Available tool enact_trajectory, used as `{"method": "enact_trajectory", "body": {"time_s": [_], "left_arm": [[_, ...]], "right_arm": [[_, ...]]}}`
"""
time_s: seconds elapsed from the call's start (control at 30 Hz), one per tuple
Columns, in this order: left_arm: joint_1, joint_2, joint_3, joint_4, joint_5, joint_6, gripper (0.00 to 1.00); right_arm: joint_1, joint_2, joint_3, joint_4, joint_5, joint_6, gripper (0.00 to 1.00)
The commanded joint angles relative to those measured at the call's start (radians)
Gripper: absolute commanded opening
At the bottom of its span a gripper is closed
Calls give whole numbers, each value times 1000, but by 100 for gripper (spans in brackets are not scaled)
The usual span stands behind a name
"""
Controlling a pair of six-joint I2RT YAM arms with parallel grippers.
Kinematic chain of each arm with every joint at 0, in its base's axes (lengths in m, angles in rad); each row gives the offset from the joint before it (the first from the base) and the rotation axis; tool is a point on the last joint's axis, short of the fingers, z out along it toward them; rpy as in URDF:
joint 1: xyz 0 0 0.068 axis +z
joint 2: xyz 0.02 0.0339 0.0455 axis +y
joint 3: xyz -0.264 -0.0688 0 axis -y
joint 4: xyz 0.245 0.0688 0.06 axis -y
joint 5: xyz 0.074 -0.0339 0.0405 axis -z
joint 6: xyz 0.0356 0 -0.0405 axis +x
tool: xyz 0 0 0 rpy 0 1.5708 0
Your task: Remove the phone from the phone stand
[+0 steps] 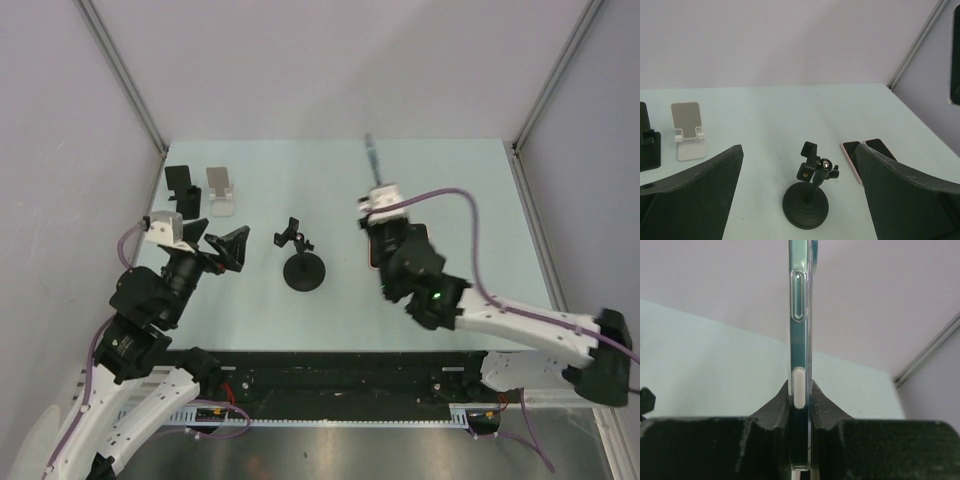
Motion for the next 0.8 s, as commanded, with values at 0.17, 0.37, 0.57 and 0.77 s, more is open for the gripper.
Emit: {"method": "enact_trajectory", "body": {"time_s": [0.17,0.37,0.57,0.77], "left_arm": [[1,25,-62,68,-5,55,100],[5,30,-93,74,-1,72,100],[8,13,-120,75,-1,78,100],[8,-2,-137,74,-3,84,100]], "right_arm": [[-644,-334,18,-908,-723,912,0],[-1032,-307,-13,-1083,-1008,1003,0],[-1164,-218,-79,-1092,-1016,997,0],[-1207,-74,-123,-1029,-1046,980,0]]}}
